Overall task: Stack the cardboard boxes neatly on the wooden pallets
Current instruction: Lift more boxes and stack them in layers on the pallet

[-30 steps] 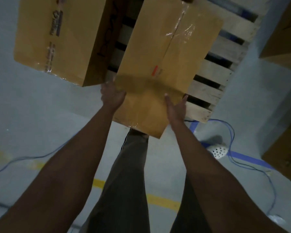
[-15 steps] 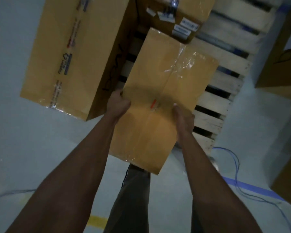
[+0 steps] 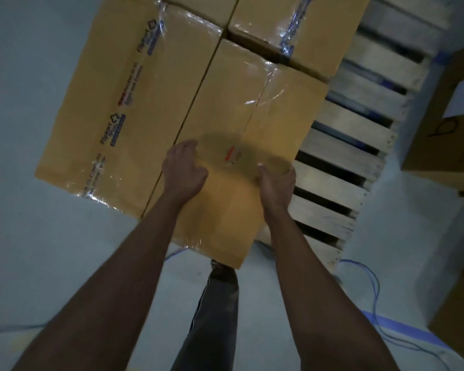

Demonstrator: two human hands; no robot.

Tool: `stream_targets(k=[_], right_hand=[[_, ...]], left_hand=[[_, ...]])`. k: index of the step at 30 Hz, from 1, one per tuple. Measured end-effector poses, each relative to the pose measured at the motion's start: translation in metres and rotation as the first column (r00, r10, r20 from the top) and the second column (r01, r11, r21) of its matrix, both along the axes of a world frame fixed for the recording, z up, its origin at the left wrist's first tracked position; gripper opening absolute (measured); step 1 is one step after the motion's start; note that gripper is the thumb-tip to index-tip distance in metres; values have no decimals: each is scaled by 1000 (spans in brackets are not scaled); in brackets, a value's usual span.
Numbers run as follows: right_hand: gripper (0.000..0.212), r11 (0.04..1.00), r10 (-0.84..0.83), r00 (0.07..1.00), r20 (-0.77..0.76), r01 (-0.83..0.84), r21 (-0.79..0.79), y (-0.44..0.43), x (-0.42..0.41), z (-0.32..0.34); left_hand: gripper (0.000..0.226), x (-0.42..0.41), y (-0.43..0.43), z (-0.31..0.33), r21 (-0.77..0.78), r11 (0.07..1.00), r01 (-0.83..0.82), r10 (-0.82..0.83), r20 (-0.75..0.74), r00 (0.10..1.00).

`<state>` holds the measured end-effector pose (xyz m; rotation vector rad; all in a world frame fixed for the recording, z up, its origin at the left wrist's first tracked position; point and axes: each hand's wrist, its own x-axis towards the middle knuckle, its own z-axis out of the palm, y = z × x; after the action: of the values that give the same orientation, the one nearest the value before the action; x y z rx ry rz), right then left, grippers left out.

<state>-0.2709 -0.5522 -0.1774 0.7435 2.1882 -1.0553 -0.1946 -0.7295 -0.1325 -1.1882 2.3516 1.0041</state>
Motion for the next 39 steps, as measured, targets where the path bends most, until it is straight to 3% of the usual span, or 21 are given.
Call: stream_targets(k=[2, 3, 4, 5, 6, 7, 8, 10, 13, 16, 19, 22, 26, 30, 32, 34, 37, 39], right_hand=[[99, 997, 42, 999, -4, -42, 71, -3, 13, 3], [99, 994, 43, 999, -3, -43, 102, -2, 20, 6], [99, 991, 37, 999, 1, -37, 130, 0, 28, 8], [98, 987, 36, 999, 5, -36, 154, 2, 37, 11], [98, 985, 36, 999, 22, -39, 169, 6, 46, 11], [98, 984, 37, 998, 48, -45, 175, 11, 56, 10], [98, 983, 37, 996, 77, -50, 174, 16, 67, 9], [99, 986, 51, 991, 124, -70, 152, 25, 85, 8], [100, 986, 78, 983, 169, -101, 132, 30, 99, 10], [98, 986, 116, 980, 163, -133, 98, 27, 96, 10], [98, 990, 79, 983, 166, -96, 100, 13, 89, 9], [103, 988, 31, 982, 184, -58, 144, 1, 91, 6], [106, 983, 44, 982, 183, -75, 169, -1, 98, 2], [102, 991, 50, 985, 164, -70, 116, 9, 105, 1], [100, 990, 78, 986, 147, -93, 103, 9, 105, 3], [99, 963, 184, 972, 142, -208, 170, 7, 102, 6], [95, 792, 500, 856, 130, -513, 331, 0, 85, 10], [91, 693, 631, 770, 99, -616, 374, -12, 64, 13]], left_hand=[[73, 34, 33, 0, -41, 966, -256, 255, -28, 966], [73, 52, 48, -1, -60, 874, -483, 483, -3, 875], [74, 69, 59, -1, -85, 696, -713, 717, 39, 696], [75, 82, 65, 0, -104, 456, -884, 889, 106, 446], [76, 97, 70, -4, -89, 213, -973, 964, 180, 195], [76, 112, 73, -10, -26, 17, -1000, 968, 252, 10], [76, 125, 77, -16, 76, -99, -992, 949, 307, -71], [68, 143, 83, -24, 275, -162, -948, 929, 366, -53], [52, 141, 70, -29, 396, -140, -907, 941, 339, 2], [43, 130, 59, -31, 410, -162, -897, 936, 352, -8], [66, 129, 61, -25, 412, -135, -901, 931, 363, 26], [67, 137, 63, -22, 436, -110, -893, 933, 354, 58], [84, 140, 58, -17, 465, -100, -879, 928, 361, 86], [49, 146, 60, -15, 501, -53, -864, 942, 311, 123], [44, 151, 61, -20, 492, -38, -870, 946, 300, 128], [42, 151, 58, -26, 451, -19, -892, 941, 310, 136], [44, 143, 52, -29, 382, -3, -924, 923, 357, 144], [47, 135, 47, -28, 343, -25, -939, 914, 388, 117]])
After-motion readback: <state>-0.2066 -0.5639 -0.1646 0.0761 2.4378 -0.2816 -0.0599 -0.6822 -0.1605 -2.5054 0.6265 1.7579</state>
